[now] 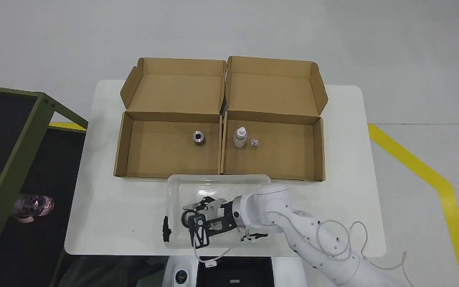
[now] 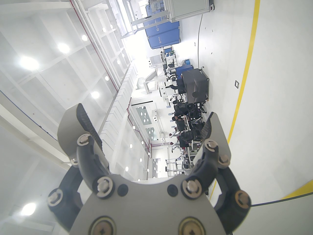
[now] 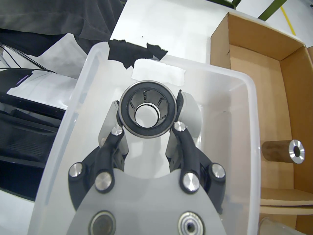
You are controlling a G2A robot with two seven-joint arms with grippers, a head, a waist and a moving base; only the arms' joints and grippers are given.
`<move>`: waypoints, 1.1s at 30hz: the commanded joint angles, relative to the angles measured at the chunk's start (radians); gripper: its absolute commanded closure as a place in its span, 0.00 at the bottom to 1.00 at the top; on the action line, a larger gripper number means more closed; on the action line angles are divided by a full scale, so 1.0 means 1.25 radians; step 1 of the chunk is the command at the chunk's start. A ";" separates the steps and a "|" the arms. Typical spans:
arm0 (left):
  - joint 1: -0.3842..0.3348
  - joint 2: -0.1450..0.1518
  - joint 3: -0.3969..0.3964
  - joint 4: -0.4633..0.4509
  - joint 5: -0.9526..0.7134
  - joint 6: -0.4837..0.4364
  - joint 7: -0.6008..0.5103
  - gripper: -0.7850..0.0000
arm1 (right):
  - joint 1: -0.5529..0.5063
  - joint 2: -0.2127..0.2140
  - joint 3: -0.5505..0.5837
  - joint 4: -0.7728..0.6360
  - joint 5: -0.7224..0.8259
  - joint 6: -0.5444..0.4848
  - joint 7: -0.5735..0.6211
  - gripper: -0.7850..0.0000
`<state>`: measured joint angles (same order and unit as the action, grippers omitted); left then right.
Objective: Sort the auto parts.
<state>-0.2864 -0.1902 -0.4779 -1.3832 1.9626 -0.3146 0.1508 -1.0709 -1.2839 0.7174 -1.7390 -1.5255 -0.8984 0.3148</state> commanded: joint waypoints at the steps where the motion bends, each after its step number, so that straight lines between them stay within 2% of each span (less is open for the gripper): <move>1: 0.000 0.000 0.000 0.000 0.000 0.000 0.000 0.00 | -0.003 0.003 0.010 -0.014 0.002 -0.002 -0.003 1.00; 16: 0.000 0.000 0.000 0.000 0.000 0.000 0.000 0.00 | 0.004 0.015 0.055 -0.096 0.011 0.004 -0.019 1.00; 33: 0.000 0.000 0.000 0.000 0.000 0.000 0.000 0.00 | 0.057 0.014 0.097 -0.122 0.032 0.049 -0.042 1.00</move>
<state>-0.2864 -0.1902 -0.4779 -1.3832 1.9626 -0.3146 0.1508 -1.0051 -1.2657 0.8353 -1.8931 -1.4878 -0.8404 0.2627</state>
